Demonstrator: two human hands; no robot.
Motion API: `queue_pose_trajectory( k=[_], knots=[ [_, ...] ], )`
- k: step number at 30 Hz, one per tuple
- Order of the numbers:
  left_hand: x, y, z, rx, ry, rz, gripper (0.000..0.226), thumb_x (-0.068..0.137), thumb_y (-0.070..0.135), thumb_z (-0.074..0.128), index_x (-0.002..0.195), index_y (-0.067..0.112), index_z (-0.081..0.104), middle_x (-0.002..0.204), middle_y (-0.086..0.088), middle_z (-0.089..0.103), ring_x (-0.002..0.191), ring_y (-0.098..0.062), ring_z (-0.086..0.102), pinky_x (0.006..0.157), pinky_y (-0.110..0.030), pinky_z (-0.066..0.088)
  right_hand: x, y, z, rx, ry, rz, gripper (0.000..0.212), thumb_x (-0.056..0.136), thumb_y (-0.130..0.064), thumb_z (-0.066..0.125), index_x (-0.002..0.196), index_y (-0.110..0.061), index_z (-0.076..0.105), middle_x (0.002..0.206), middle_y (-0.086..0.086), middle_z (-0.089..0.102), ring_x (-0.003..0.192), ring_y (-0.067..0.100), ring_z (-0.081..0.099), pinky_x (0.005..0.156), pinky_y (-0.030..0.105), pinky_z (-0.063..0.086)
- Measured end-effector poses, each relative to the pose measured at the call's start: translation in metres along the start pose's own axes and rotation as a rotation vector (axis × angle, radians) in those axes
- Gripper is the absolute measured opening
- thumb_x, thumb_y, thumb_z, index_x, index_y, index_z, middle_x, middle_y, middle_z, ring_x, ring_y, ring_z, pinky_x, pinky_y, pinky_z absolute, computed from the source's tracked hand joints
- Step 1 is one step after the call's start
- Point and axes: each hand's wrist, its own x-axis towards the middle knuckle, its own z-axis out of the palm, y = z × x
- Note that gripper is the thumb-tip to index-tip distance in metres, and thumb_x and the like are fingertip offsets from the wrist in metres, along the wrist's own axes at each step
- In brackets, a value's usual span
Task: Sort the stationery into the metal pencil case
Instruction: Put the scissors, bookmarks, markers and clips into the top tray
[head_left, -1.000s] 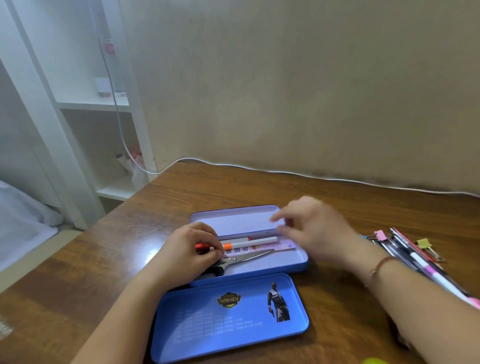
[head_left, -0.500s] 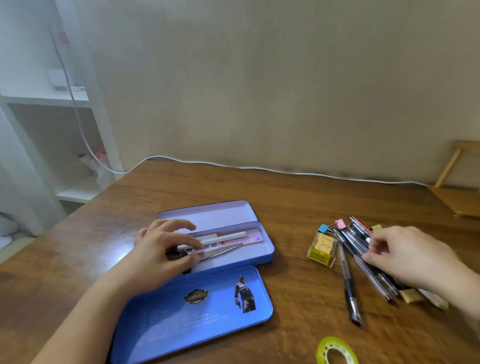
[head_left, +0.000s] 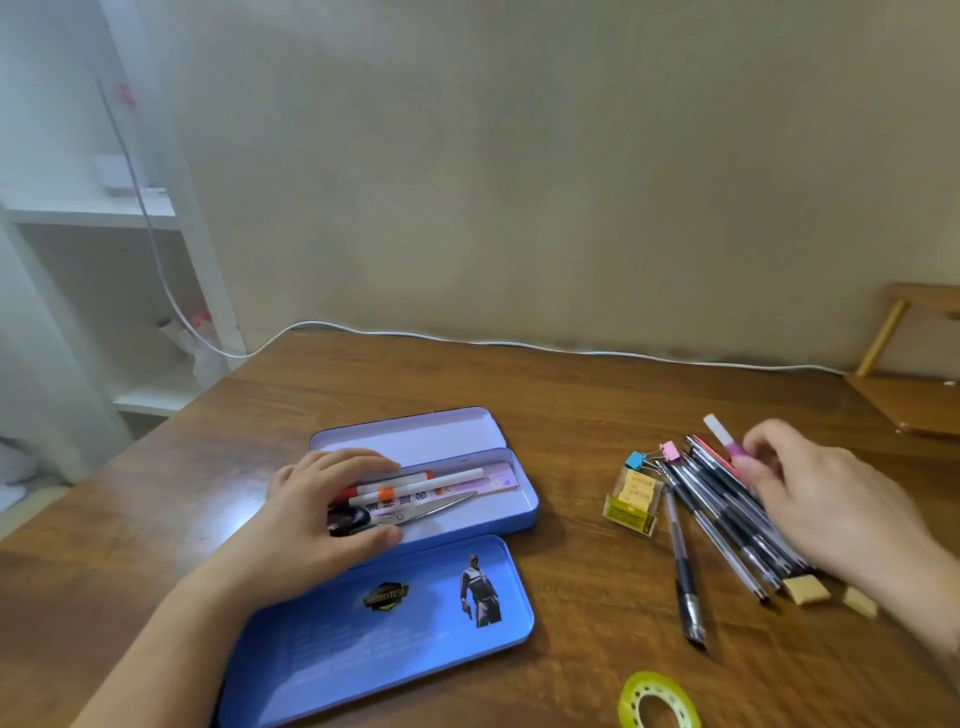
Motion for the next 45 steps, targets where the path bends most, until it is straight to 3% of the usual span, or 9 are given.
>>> queue_pose_trajectory(
  k=[3, 6, 10, 14, 19, 26, 32, 38, 45],
  knots=[
    [-0.001, 0.002, 0.001, -0.012, -0.048, -0.04, 0.072, 0.062, 0.075, 0.067, 0.128, 0.058, 0.043, 0.124, 0.045, 0.043, 0.127, 0.008, 0.038, 0.112, -0.043, 0.034, 0.0, -0.047, -0.009, 0.179, 0.014, -0.285, 0.007, 0.098, -0.04, 0.037, 0.1, -0.037, 0.042, 0.071, -0.008, 0.054, 0.06, 0.008, 0.052, 0.045, 0.023, 0.033],
    [-0.001, 0.003, 0.002, -0.026, -0.081, -0.077, 0.081, 0.06, 0.073, 0.07, 0.132, 0.06, 0.037, 0.128, 0.042, 0.041, 0.131, -0.001, 0.037, 0.114, -0.042, 0.033, 0.007, -0.1, 0.006, 0.255, -0.078, -0.538, 0.012, 0.098, -0.039, 0.04, 0.11, -0.039, 0.041, 0.086, -0.008, 0.059, 0.073, 0.013, 0.058, 0.059, 0.034, 0.05],
    [-0.003, 0.002, 0.0, -0.021, -0.084, -0.094, 0.085, 0.059, 0.072, 0.071, 0.133, 0.062, 0.033, 0.129, 0.039, 0.039, 0.131, -0.006, 0.035, 0.114, -0.04, 0.034, 0.021, -0.158, 0.035, 0.241, -0.084, -0.652, 0.018, 0.096, -0.04, 0.049, 0.112, -0.038, 0.056, 0.095, -0.006, 0.059, 0.084, 0.016, 0.056, 0.069, 0.03, 0.045],
    [-0.004, 0.006, -0.003, -0.03, -0.076, -0.073, 0.08, 0.061, 0.066, 0.074, 0.133, 0.055, 0.039, 0.123, 0.043, 0.038, 0.122, 0.021, 0.027, 0.114, -0.033, 0.03, 0.026, -0.188, 0.057, 0.23, -0.021, -0.721, 0.015, 0.092, -0.039, 0.058, 0.104, -0.034, 0.065, 0.102, -0.01, 0.064, 0.097, 0.015, 0.053, 0.076, 0.029, 0.041],
    [-0.003, 0.007, -0.005, -0.013, -0.097, -0.07, 0.074, 0.071, 0.051, 0.081, 0.131, 0.054, 0.037, 0.123, 0.043, 0.035, 0.114, 0.036, 0.016, 0.114, -0.031, 0.026, 0.026, -0.199, 0.066, 0.229, -0.033, -0.731, 0.021, 0.09, -0.043, 0.058, 0.106, -0.035, 0.068, 0.106, -0.012, 0.063, 0.102, 0.016, 0.051, 0.084, 0.033, 0.042],
    [0.0, 0.0, -0.003, 0.011, -0.109, -0.018, 0.064, 0.068, 0.065, 0.074, 0.126, 0.05, 0.051, 0.132, 0.034, 0.043, 0.131, 0.013, 0.028, 0.116, -0.04, 0.023, 0.019, -0.184, 0.063, 0.225, 0.034, -0.624, 0.019, 0.091, -0.042, 0.053, 0.098, -0.031, 0.067, 0.092, -0.01, 0.064, 0.094, 0.015, 0.054, 0.079, 0.032, 0.039],
    [0.0, -0.002, -0.001, 0.055, -0.123, 0.014, 0.045, 0.071, 0.073, 0.063, 0.111, 0.053, 0.062, 0.134, 0.034, 0.038, 0.13, 0.012, 0.025, 0.113, -0.038, 0.019, 0.015, -0.176, 0.066, 0.201, -0.099, -0.665, 0.032, 0.097, -0.041, 0.039, 0.105, -0.03, 0.068, 0.103, -0.011, 0.063, 0.1, 0.012, 0.054, 0.094, 0.037, 0.037],
    [-0.001, -0.006, 0.0, 0.064, -0.106, 0.003, 0.05, 0.067, 0.078, 0.06, 0.109, 0.05, 0.061, 0.134, 0.034, 0.039, 0.13, 0.015, 0.023, 0.114, -0.036, 0.017, 0.011, -0.159, 0.056, 0.261, -0.082, -0.721, 0.028, 0.095, -0.046, 0.046, 0.107, -0.032, 0.066, 0.105, -0.017, 0.065, 0.103, 0.004, 0.052, 0.107, 0.035, 0.028],
    [0.0, -0.003, -0.001, 0.042, -0.106, 0.011, 0.066, 0.064, 0.07, 0.071, 0.123, 0.051, 0.05, 0.129, 0.036, 0.047, 0.128, 0.005, 0.041, 0.11, -0.043, 0.036, -0.003, -0.067, 0.011, 0.351, 0.13, -0.53, 0.02, 0.086, -0.044, 0.059, 0.097, -0.031, 0.071, 0.096, -0.018, 0.069, 0.093, 0.005, 0.06, 0.081, 0.03, 0.048]
  ],
)
